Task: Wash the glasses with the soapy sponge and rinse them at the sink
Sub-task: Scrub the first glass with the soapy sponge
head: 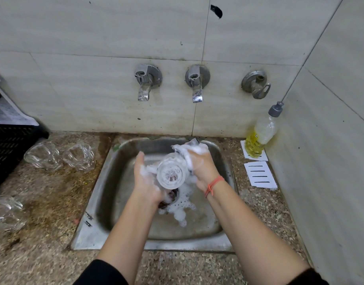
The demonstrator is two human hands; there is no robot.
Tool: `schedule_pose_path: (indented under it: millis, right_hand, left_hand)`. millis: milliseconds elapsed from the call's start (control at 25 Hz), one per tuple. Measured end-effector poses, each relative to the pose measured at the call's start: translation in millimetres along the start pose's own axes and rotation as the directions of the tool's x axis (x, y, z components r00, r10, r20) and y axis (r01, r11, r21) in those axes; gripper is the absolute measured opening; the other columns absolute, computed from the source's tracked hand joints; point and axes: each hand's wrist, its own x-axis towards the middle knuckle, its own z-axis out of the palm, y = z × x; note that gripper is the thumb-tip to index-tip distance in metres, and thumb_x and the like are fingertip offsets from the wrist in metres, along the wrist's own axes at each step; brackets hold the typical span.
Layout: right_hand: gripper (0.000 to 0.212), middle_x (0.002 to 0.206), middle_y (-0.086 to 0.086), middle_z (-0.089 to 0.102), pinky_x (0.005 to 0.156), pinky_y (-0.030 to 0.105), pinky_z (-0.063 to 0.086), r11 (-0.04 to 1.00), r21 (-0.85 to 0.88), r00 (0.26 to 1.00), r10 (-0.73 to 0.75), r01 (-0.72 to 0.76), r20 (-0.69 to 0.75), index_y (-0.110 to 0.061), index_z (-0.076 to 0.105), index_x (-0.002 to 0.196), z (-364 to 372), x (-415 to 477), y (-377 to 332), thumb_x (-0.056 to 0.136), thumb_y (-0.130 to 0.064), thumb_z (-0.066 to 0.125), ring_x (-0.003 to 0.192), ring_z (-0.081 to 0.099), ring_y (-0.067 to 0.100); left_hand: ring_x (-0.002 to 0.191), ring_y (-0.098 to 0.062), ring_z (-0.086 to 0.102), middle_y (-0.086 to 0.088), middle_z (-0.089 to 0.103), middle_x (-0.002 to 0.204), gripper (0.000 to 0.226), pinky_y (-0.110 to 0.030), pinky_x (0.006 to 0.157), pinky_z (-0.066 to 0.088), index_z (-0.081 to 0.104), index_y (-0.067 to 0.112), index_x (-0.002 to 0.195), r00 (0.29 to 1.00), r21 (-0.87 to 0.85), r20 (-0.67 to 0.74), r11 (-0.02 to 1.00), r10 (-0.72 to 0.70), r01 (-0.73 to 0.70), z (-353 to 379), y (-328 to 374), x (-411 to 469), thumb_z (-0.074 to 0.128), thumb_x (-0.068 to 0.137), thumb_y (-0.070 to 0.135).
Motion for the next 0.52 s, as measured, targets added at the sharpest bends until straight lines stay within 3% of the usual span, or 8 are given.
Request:
schedule_pose_path:
  millis: [120, 200, 240, 280, 320, 360, 440, 520]
  right_hand:
    - [0.025, 0.078, 0.013, 0.052, 0.069, 0.041, 0.045, 0.992, -0.113, 0.997, 0.055, -0.048, 0.061, -0.005, 0.058, 0.085, -1.2, -3.5, -9.8, 0.074, -0.021, 0.073, 0.072, 0.05, 0.025]
    - [0.046, 0.093, 0.018, 0.063, 0.087, 0.048, 0.048, 0.992, -0.091, 0.977, 0.104, -0.088, 0.186, 0.004, 0.06, 0.104, -4.1, -11.9, -4.2, 0.075, -0.028, 0.075, 0.089, 0.062, 0.028]
    - [0.056, 0.104, 0.026, 0.063, 0.095, 0.053, 0.043, 0.992, -0.02, 0.955, 0.129, -0.128, 0.266, 0.007, 0.056, 0.114, -4.6, -19.7, 2.6, 0.076, -0.029, 0.076, 0.099, 0.062, 0.036]
    - [0.057, 0.111, 0.036, 0.057, 0.101, 0.062, 0.035, 0.987, 0.06, 0.94, 0.124, -0.151, 0.317, 0.007, 0.052, 0.117, -3.8, -28.3, 7.9, 0.078, -0.027, 0.076, 0.105, 0.056, 0.046]
    - [0.05, 0.111, 0.039, 0.053, 0.102, 0.071, 0.027, 0.983, 0.114, 0.946, 0.103, -0.144, 0.306, 0.006, 0.052, 0.111, -3.8, -32.8, 10.8, 0.079, -0.025, 0.074, 0.116, 0.029, 0.067]
    - [0.042, 0.103, 0.034, 0.053, 0.098, 0.075, 0.026, 0.985, 0.13, 0.97, 0.079, -0.111, 0.228, 0.002, 0.053, 0.101, -1.3, -31.2, 9.0, 0.078, -0.026, 0.074, 0.096, 0.03, 0.027]
    - [0.048, 0.091, 0.022, 0.054, 0.085, 0.065, 0.046, 0.99, 0.115, 0.996, 0.077, -0.082, 0.043, 0.0, 0.054, 0.101, -1.0, -24.3, 3.4, 0.072, -0.03, 0.077, 0.084, 0.053, 0.037]
    - [0.053, 0.098, 0.023, 0.058, 0.081, 0.049, 0.052, 0.985, 0.137, 0.99, 0.089, -0.104, 0.11, 0.003, 0.056, 0.111, -2.8, -19.1, -0.6, 0.076, -0.03, 0.078, 0.085, 0.061, 0.034]
  left_hand:
    - [0.082, -0.028, 0.07, -0.016, 0.072, 0.093, 0.052, -0.038, 0.076, 0.057, 0.061, -0.001, 0.111, 0.996, 0.167, 0.082, 0.984, 0.04, -0.054, -11.6, 11.6, 5.6, 0.058, 0.085, 0.044]
    - [0.062, -0.02, 0.069, -0.013, 0.07, 0.071, 0.023, -0.028, 0.059, 0.057, 0.06, -0.002, 0.094, 0.993, 0.115, 0.108, 0.992, 0.045, -0.057, -17.8, 17.5, 14.1, 0.043, 0.092, 0.013]
    - [0.061, -0.021, 0.067, -0.018, 0.066, 0.071, 0.03, -0.027, 0.06, 0.055, 0.059, -0.006, 0.089, 0.979, 0.042, 0.2, 0.998, 0.039, -0.049, -18.7, 16.7, 10.6, 0.031, 0.092, 0.003]
    - [0.061, -0.022, 0.064, -0.021, 0.061, 0.073, 0.04, -0.027, 0.063, 0.053, 0.061, -0.01, 0.08, 0.971, 0.024, 0.233, 0.998, 0.057, -0.065, -18.8, 15.2, 7.1, 0.023, 0.089, -0.002]
    - [0.056, -0.019, 0.06, -0.018, 0.055, 0.07, 0.042, -0.026, 0.059, 0.051, 0.062, -0.007, 0.067, 0.985, -0.017, 0.163, 0.998, 0.061, -0.059, -18.6, 13.0, 5.5, 0.025, 0.087, -0.002]
    - [0.049, -0.017, 0.056, -0.013, 0.052, 0.063, 0.04, -0.023, 0.054, 0.05, 0.06, -0.002, 0.057, 0.995, -0.018, 0.077, 0.998, 0.061, -0.06, -21.6, 8.6, 8.4, 0.033, 0.086, -0.002]
    - [0.044, -0.019, 0.058, -0.011, 0.056, 0.055, 0.035, -0.024, 0.046, 0.052, 0.06, -0.003, 0.059, 0.982, -0.012, 0.067, 0.984, 0.177, -0.176, -17.1, -0.6, 1.1, 0.039, 0.086, -0.006]
    - [0.048, -0.021, 0.061, -0.011, 0.059, 0.057, 0.027, -0.027, 0.044, 0.053, 0.059, -0.002, 0.072, 0.964, -0.071, 0.085, 0.967, 0.252, -0.246, -9.4, -3.5, -0.8, 0.038, 0.089, -0.007]
